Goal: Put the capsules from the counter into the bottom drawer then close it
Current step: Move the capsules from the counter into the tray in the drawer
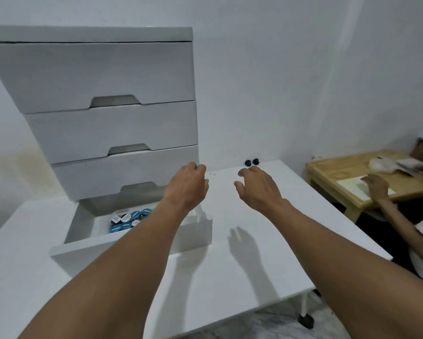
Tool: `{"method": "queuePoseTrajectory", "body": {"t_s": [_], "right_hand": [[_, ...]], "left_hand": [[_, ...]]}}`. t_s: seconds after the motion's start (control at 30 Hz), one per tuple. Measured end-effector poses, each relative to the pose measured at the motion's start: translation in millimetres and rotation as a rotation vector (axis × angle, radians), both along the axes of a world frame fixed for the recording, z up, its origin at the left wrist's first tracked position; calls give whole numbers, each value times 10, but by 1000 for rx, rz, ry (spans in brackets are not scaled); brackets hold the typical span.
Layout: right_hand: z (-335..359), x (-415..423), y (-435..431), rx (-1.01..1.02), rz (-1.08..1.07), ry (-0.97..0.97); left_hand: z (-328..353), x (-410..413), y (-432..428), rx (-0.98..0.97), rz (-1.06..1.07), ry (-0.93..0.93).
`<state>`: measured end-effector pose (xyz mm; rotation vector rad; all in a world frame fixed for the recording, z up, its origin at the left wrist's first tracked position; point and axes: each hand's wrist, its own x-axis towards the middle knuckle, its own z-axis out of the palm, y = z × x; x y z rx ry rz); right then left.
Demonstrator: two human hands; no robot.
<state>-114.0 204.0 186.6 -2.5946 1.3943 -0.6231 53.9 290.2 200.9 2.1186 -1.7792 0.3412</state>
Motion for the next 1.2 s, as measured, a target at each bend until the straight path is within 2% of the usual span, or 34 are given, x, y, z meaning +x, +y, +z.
{"method": "queuePoseTrajectory", "body": {"t_s": [0.33, 0.53, 0.87, 1.2], "right_hand": [[-2, -1170, -1282, -13, 55, 42], [-70, -1515, -1993, 7, 113, 75], [-386, -1321, -3087, 93, 150, 70], [-875, -753, -4328, 215, 69, 108]], "left_hand": [[-103, -1231, -1224, -27, 53, 82], [-232, -1643, -1803, 12, 140, 121], [-503, -1490, -2808, 119, 196, 111], [-996, -946, -4213, 213, 157, 190]]}}
